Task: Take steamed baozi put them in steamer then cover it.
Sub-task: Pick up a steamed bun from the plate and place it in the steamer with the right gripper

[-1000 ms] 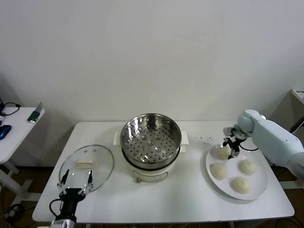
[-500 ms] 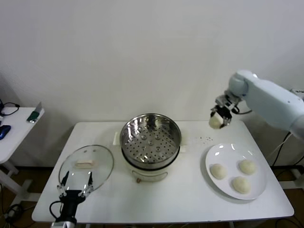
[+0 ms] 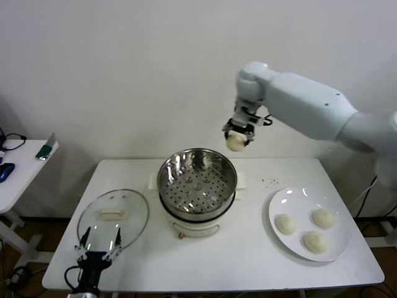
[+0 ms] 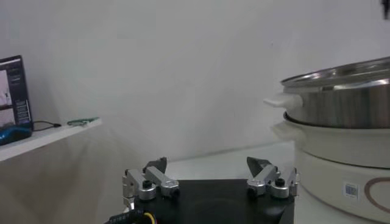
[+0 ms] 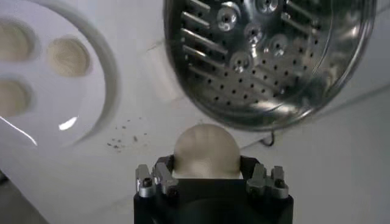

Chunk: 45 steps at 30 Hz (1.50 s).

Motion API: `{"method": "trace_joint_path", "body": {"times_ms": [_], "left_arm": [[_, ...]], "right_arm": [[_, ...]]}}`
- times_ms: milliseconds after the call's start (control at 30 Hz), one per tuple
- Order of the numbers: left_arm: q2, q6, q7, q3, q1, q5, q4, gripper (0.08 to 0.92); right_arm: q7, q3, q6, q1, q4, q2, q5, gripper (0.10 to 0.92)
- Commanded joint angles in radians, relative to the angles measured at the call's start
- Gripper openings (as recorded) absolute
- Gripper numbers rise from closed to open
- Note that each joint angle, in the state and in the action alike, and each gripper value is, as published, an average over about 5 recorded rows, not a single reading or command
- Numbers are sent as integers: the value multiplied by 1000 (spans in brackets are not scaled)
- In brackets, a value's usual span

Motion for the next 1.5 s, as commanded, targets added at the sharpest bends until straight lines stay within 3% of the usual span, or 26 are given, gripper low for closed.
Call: {"method": "trace_joint_path", "body": {"times_ms": [33,333,833,1000,1100,1267,1500], "left_arm": [[16,-5,-2,-9,13,-16,3,823],[45,-15,-1,-14,27,-33,8,823],[44,-32,-3,-13,49,-48,24,823],[41,-32,-4,-13,49,-50,25,823],[40,-31,-4,-13,48,-48,24,823],[39,-30,-5,-14,50,-47,21,823],[41,-28,-3,-14,57,-45,9,823]], "right_arm": [[62,37,142,-94,-55,202,-245,695],[104,67,174,-182,-198,308,-339,696],[105,65,168,-247,-254,310,-365,705],[102,71,159,-249,-258,309,-366,758],[83,83,161,-236,-244,299,-362,808],[52,86,151,-179,-166,239,-310,822],[87,14,56,-21,32,50,-81,823]]}}
